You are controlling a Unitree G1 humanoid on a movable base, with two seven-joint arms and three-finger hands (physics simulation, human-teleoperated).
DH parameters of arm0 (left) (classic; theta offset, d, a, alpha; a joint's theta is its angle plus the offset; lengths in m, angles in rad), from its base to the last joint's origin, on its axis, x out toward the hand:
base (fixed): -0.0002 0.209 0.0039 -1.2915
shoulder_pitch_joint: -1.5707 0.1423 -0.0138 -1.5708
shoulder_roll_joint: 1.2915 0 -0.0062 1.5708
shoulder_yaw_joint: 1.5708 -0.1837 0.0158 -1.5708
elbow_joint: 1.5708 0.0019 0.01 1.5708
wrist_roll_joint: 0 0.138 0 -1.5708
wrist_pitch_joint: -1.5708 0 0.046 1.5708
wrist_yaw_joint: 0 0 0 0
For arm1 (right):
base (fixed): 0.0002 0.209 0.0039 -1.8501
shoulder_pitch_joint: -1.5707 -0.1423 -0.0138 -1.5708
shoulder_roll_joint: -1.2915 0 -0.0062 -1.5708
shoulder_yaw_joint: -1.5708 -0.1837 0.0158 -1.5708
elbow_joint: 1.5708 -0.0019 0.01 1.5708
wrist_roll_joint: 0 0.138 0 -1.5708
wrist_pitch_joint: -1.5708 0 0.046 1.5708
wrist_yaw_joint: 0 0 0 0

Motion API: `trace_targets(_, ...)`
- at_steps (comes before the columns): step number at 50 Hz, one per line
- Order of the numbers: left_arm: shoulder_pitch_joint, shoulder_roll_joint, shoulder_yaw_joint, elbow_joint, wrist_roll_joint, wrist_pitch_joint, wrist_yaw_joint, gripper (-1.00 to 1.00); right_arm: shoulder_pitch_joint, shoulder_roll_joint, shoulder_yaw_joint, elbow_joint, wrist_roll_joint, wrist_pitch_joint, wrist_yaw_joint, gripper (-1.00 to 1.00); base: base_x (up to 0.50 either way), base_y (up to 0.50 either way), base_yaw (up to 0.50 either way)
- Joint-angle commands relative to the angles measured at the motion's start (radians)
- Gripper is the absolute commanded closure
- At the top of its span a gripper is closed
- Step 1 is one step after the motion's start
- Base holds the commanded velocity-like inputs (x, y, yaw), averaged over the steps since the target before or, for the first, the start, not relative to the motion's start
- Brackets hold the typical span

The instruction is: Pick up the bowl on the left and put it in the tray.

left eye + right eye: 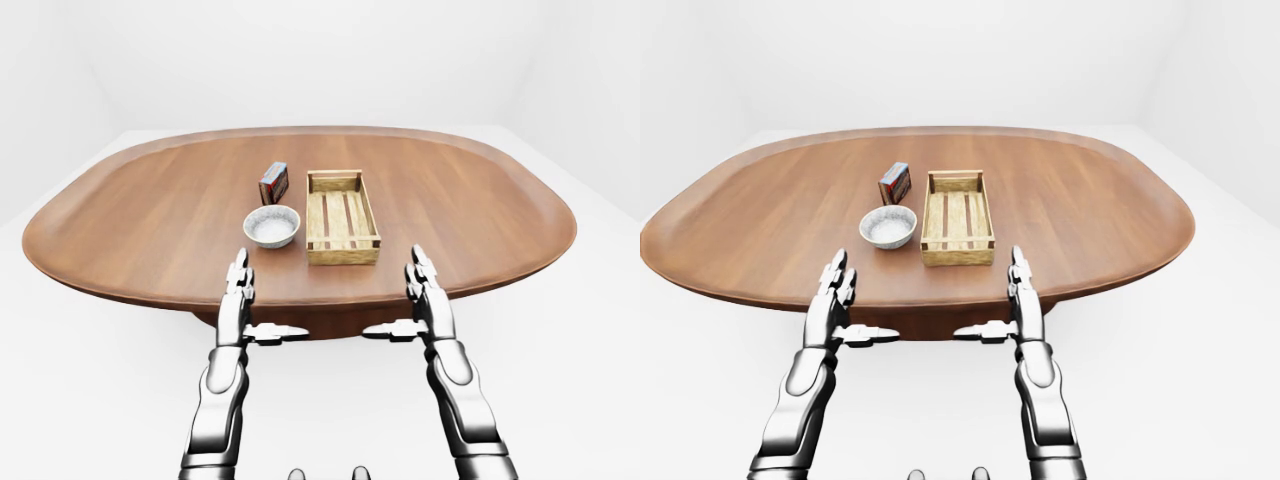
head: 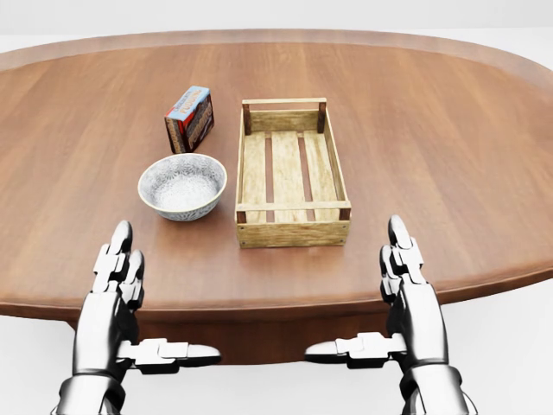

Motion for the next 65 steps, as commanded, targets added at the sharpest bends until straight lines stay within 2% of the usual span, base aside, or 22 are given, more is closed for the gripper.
trace_targets(1, -0.005, 0.017, 0.033, 0.004, -0.018, -0.013, -0.031, -1.00, 0.007, -0.011, -0.016, -0.011, -0.006, 0.010, 0.023, -1.00, 0.00, 0.00, 0.00)
trace_targets(10, 0.006, 0.017, 0.037, -0.024, -0.022, -0.004, -0.033, -1.00, 0.022, -0.006, -0.007, -0.061, -0.021, 0.044, 0.017, -1.00, 0.00, 0.00, 0.00)
trace_targets(12, 0.011, 0.017, 0.039, -0.050, -0.028, 0.017, -0.036, -1.00, 0.028, -0.005, -0.002, -0.074, -0.028, 0.055, 0.016, -1.00, 0.00, 0.00, 0.00)
trace_targets(15, 0.011, 0.020, 0.048, -0.061, -0.039, 0.025, -0.041, -1.00, 0.032, -0.004, 0.002, -0.086, -0.030, 0.058, 0.019, -1.00, 0.00, 0.00, 0.00)
trace_targets(17, 0.012, 0.024, 0.059, -0.092, -0.049, 0.049, -0.043, -1.00, 0.038, -0.001, 0.006, -0.107, -0.033, 0.071, 0.018, -1.00, 0.00, 0.00, 0.00)
trace_targets(18, 0.012, 0.024, 0.060, -0.093, -0.050, 0.050, -0.043, -1.00, 0.038, -0.001, 0.007, -0.107, -0.033, 0.072, 0.018, -1.00, 0.00, 0.00, 0.00)
trace_targets(19, 0.011, 0.028, 0.070, -0.112, -0.061, 0.067, -0.045, -1.00, 0.044, -0.001, 0.009, -0.134, -0.032, 0.082, 0.020, -1.00, 0.00, 0.00, 0.00)
trace_targets(23, 0.011, 0.033, 0.089, -0.144, -0.078, 0.090, -0.048, -1.00, 0.067, 0.001, 0.015, -0.214, -0.036, 0.082, 0.016, -1.00, 0.00, 0.00, 0.00)
trace_targets(30, 0.017, 0.038, 0.114, -0.205, -0.103, 0.090, -0.052, -1.00, 0.093, 0.002, 0.025, -0.292, -0.049, 0.082, 0.017, -1.00, 0.00, 0.00, 0.00)
trace_targets(44, 0.011, 0.063, 0.205, -0.322, -0.193, 0.090, -0.054, -1.00, 0.135, 0.004, 0.047, -0.398, -0.071, 0.082, 0.018, -1.00, 0.00, 0.00, 0.00)
trace_targets(51, -0.001, 0.080, 0.246, -0.335, -0.230, 0.090, -0.056, -1.00, 0.197, 0.001, 0.109, -0.582, -0.124, 0.082, 0.008, -1.00, 0.00, 0.00, 0.00)
trace_targets(60, 0.004, 0.081, 0.256, -0.351, -0.240, 0.090, -0.054, -1.00, 0.262, -0.020, 0.175, -0.768, -0.160, 0.082, -0.008, -1.00, 0.00, 0.00, 0.00)
trace_targets(65, 0.005, 0.080, 0.257, -0.353, -0.237, 0.090, -0.053, -1.00, 0.273, -0.029, 0.185, -0.810, -0.167, 0.082, -0.013, -1.00, 0.00, 0.00, 0.00)
